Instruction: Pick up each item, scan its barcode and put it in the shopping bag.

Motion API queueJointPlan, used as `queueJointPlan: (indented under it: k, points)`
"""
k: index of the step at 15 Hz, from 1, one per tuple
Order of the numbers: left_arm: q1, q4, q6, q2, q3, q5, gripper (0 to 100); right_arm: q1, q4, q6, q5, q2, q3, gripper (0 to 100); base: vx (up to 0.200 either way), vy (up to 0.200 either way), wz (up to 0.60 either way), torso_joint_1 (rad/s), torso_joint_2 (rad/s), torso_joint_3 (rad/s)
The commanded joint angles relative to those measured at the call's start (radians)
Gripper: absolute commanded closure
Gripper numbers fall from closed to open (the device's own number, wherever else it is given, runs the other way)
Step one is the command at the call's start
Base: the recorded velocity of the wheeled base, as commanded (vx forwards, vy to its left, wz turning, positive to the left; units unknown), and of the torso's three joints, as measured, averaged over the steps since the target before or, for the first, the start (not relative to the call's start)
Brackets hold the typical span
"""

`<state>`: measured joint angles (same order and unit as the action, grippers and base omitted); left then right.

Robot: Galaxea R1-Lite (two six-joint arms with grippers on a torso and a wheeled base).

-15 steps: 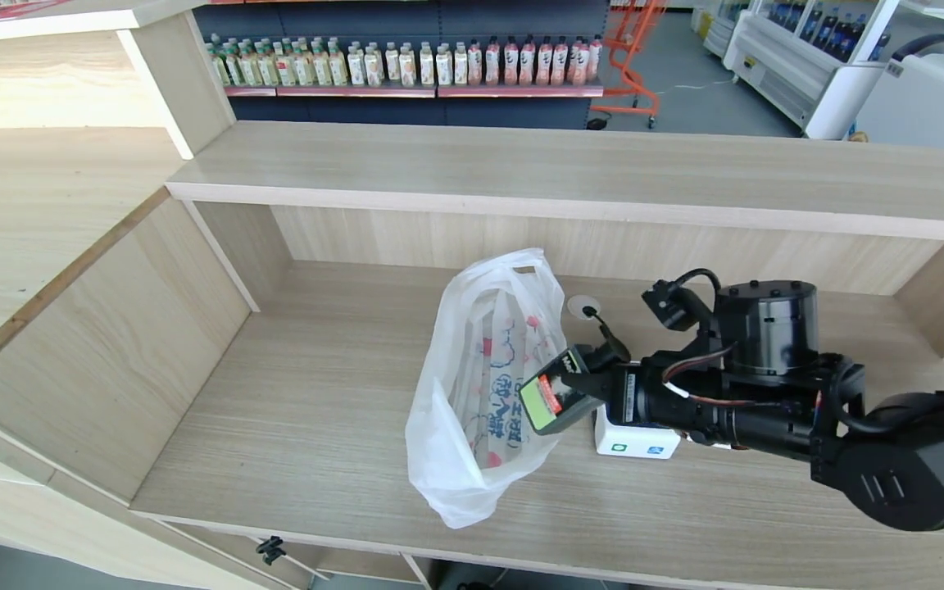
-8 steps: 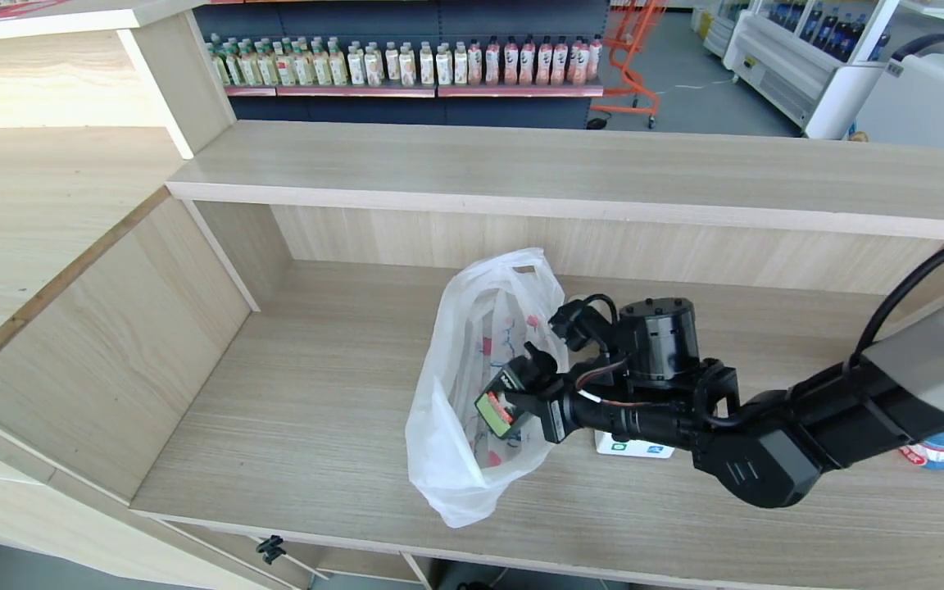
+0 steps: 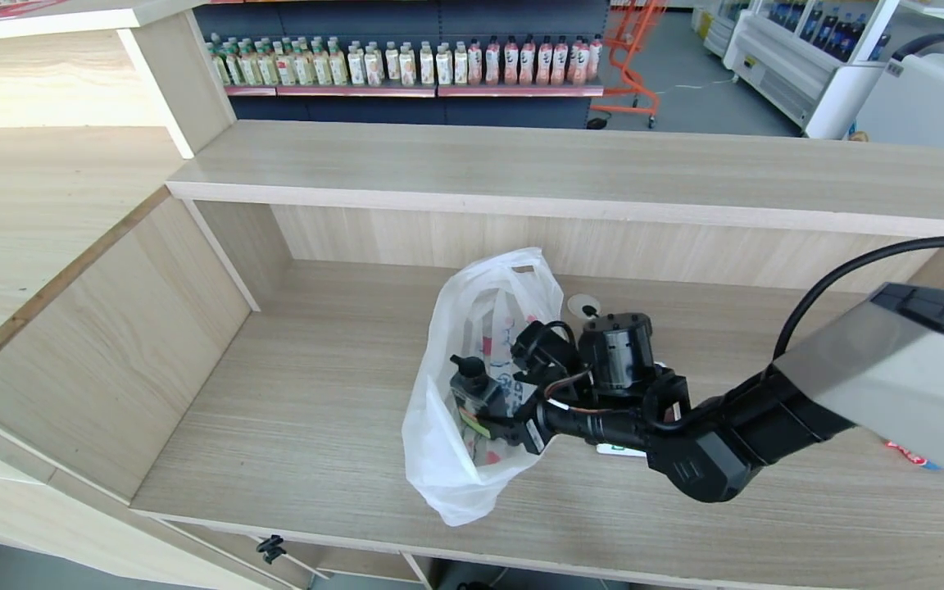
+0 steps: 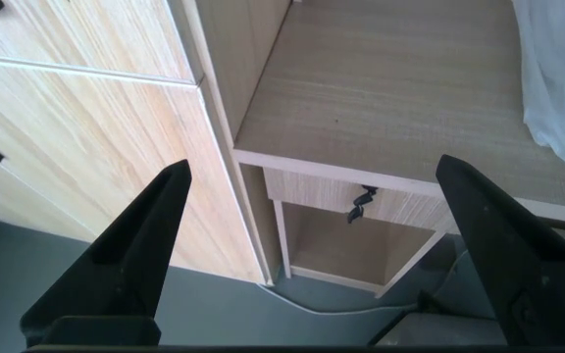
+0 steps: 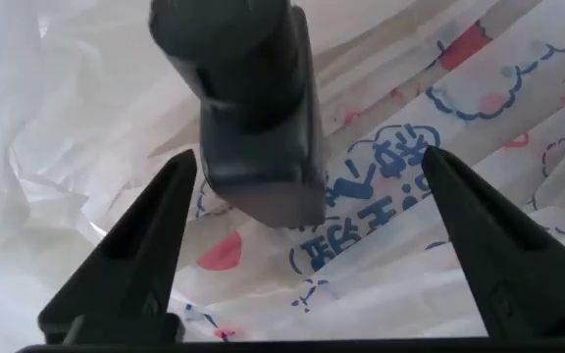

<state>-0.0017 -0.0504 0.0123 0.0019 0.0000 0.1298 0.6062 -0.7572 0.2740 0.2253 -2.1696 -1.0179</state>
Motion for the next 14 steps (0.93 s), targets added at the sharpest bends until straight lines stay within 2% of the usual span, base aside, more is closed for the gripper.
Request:
queueJointPlan:
  k: [1, 2, 4, 5, 7, 9, 11, 14]
  points:
    - [0.000, 0.000, 0.000, 0.000, 0.000, 0.001, 0, 0.001, 0.001, -0.068, 0.003, 0.005, -0.030, 0, 0.000, 0.000, 0.00, 0.000, 0.00, 0.000]
    - [0.000, 0.000, 0.000, 0.000, 0.000, 0.001, 0, 0.001, 0.004, -0.124, 0.005, 0.019, -0.047, 0, 0.000, 0.000, 0.00, 0.000, 0.00, 0.000]
    - [0.000, 0.000, 0.000, 0.000, 0.000, 0.001, 0, 0.000, 0.009, -0.420, 0.011, 0.094, -0.074, 0, 0.000, 0.000, 0.00, 0.000, 0.00, 0.000]
    - [0.000, 0.000, 0.000, 0.000, 0.000, 0.001, 0, -0.008, 0.019, -0.526, 0.023, 0.131, -0.070, 0, 0.000, 0.000, 0.00, 0.000, 0.00, 0.000]
    - [0.000, 0.000, 0.000, 0.000, 0.000, 0.001, 0, -0.032, 0.101, -0.648, 0.026, 0.255, -0.027, 0, 0.000, 0.000, 0.00, 0.000, 0.00, 0.000]
    - [0.000, 0.000, 0.000, 0.000, 0.000, 0.001, 0, -0.036, 0.216, -0.768, 0.023, 0.475, 0.074, 0, 0.000, 0.000, 0.00, 0.000, 0.00, 0.000]
    - [0.000, 0.000, 0.000, 0.000, 0.000, 0.001, 0, -0.048, 0.257, -0.737, -0.003, 0.625, 0.186, 0, 0.000, 0.000, 0.00, 0.000, 0.00, 0.000]
    - [0.000, 0.000, 0.000, 0.000, 0.000, 0.001, 0, -0.126, 0.257, -0.572, -0.011, 0.708, 0.306, 0, 0.000, 0.000, 0.00, 0.000, 0.00, 0.000]
